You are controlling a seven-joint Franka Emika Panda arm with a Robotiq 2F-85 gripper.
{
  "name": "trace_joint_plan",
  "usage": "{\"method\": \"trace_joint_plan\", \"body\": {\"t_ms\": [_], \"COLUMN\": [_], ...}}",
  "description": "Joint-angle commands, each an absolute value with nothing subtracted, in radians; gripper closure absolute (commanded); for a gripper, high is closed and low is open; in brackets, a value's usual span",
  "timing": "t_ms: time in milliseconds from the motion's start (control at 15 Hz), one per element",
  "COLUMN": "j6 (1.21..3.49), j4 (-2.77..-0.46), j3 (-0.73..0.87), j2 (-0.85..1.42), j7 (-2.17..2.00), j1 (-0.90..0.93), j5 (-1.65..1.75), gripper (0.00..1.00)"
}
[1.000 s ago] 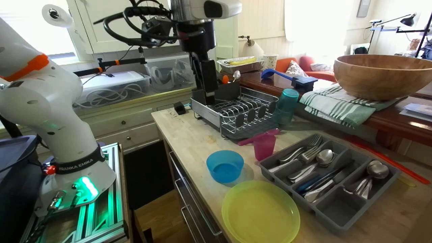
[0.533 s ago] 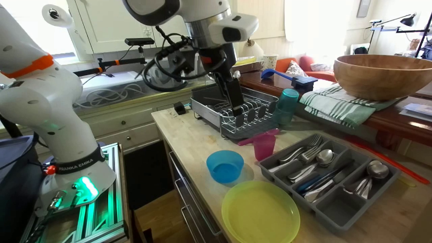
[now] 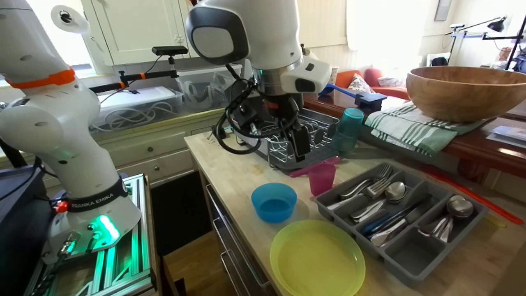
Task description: Put the pink spoon on the plate rack, then put the blue bowl on the plate and then the yellow cup
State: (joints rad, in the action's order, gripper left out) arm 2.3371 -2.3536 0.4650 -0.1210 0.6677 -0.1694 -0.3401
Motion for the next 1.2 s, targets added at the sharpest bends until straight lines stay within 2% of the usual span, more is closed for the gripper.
{"method": "trace_joint_plan", "body": {"t_ms": [0,1067,1133], "j6": [2.348,2.501,2.507], "j4": [-2.311,-2.266,-2.26], "j3": [0.432,0.244,0.235], "j2": [-0.022,0.187,0.196], "j7": [0.741,0.815,0.815], "j1": [-0.2,-0.308,-0.314], "j5": [-0.422,-0.573,-0.572], "gripper": [0.0,0.0,0.03]}}
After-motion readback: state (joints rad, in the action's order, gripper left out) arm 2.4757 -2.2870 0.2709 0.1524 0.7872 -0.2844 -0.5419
